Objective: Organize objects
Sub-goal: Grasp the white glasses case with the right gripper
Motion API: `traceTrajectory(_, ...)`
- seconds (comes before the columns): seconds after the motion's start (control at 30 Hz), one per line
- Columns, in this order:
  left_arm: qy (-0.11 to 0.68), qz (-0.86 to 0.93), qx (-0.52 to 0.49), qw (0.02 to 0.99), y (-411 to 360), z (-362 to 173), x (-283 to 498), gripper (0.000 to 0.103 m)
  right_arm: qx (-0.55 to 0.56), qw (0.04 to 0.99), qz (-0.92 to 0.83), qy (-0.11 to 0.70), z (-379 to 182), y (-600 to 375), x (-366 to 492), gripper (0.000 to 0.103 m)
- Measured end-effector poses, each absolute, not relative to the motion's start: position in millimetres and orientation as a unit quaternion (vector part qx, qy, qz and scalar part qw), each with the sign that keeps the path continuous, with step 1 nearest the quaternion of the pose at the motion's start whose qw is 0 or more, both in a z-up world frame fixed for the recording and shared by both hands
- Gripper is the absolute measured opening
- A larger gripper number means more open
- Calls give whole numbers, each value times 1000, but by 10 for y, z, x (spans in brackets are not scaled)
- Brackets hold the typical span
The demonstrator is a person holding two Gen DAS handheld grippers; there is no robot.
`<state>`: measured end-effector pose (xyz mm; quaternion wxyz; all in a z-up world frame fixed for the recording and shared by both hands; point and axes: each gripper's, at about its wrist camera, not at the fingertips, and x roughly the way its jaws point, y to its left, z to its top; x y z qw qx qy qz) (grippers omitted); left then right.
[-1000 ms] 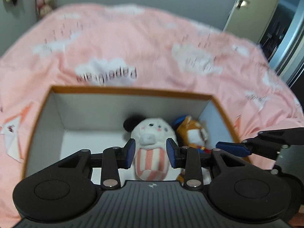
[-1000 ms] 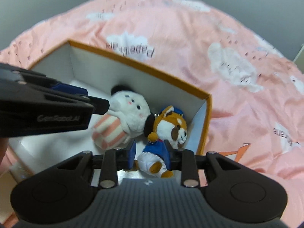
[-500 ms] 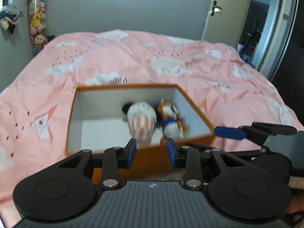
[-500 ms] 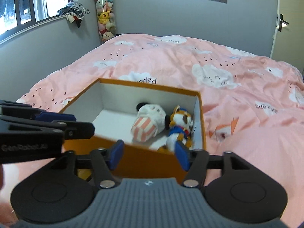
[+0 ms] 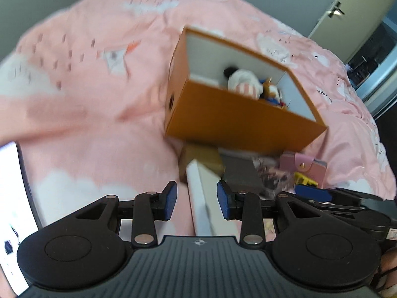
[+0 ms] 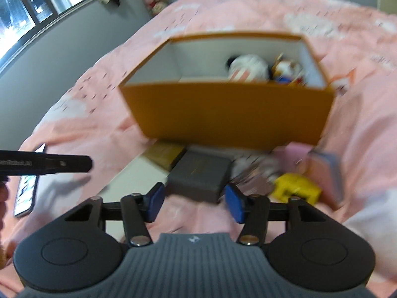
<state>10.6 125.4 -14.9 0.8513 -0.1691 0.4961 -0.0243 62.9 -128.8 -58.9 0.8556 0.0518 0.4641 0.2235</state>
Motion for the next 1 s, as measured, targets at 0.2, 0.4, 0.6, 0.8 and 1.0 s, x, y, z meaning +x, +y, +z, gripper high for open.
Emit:
traceTrajectory(0.2, 536, -40, -203, 818, 1206, -487, 200, 49, 42, 842, 220, 491, -753, -1203, 683, 41)
traceTrajectory(0.4, 547, -42, -182, 816, 1096, -531, 208, 37, 47, 834, 208, 509, -829, -1252, 735, 32)
traceTrajectory(0.6, 532, -92, -189, 821, 957, -414, 176, 34, 37, 843, 204, 497, -708, -1289, 706, 32)
traceTrajectory(0.8, 529, -139, -217, 809, 825, -503, 267, 30, 30, 853, 196, 482, -621, -1321, 685, 32)
traceTrajectory(1.0, 523, -102, -193, 824, 795, -397, 202, 34, 37, 848, 201, 489, -622, -1341, 688, 32)
